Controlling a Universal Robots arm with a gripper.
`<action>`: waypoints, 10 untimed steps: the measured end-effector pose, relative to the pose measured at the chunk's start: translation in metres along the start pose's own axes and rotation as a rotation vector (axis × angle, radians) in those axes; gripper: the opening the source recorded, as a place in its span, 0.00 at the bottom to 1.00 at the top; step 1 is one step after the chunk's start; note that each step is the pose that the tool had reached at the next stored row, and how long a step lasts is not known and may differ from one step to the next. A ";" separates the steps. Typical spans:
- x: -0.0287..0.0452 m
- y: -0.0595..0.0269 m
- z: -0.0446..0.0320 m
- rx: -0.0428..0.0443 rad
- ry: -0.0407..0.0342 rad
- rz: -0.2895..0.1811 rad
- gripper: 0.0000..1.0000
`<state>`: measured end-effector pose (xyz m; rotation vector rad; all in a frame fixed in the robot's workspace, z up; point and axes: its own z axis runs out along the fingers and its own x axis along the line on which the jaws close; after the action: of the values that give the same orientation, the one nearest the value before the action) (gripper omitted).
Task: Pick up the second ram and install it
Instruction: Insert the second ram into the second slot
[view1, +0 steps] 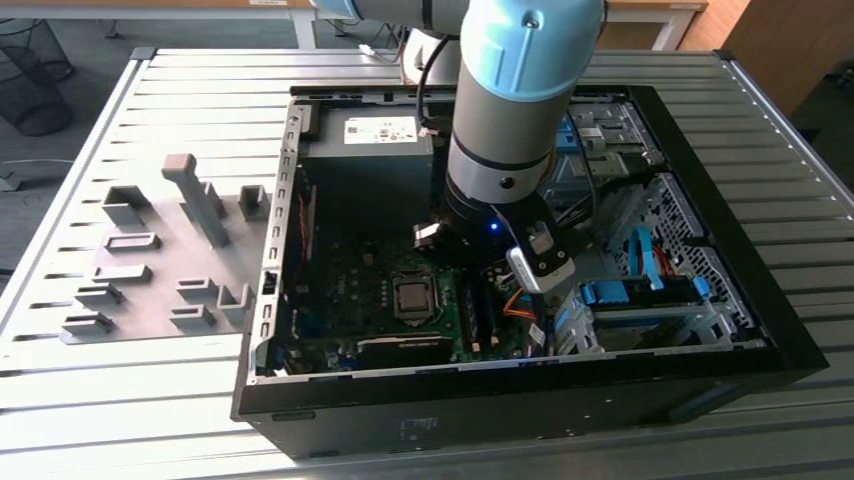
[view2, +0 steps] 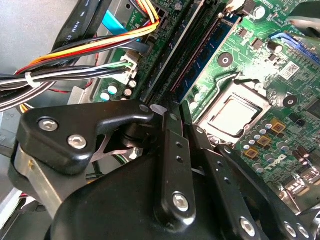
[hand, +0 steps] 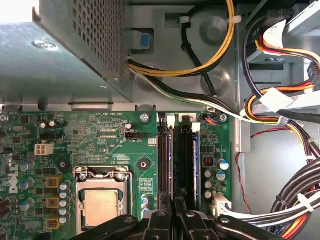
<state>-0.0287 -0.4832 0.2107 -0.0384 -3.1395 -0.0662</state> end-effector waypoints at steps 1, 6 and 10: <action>0.0000 0.0000 0.0001 -0.0002 0.0000 0.000 0.15; 0.0000 0.0000 0.0001 -0.0001 0.0000 0.000 0.21; 0.0000 0.0004 -0.0090 -0.0003 -0.0001 0.000 0.21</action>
<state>-0.0287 -0.4832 0.2197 -0.0385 -3.1396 -0.0666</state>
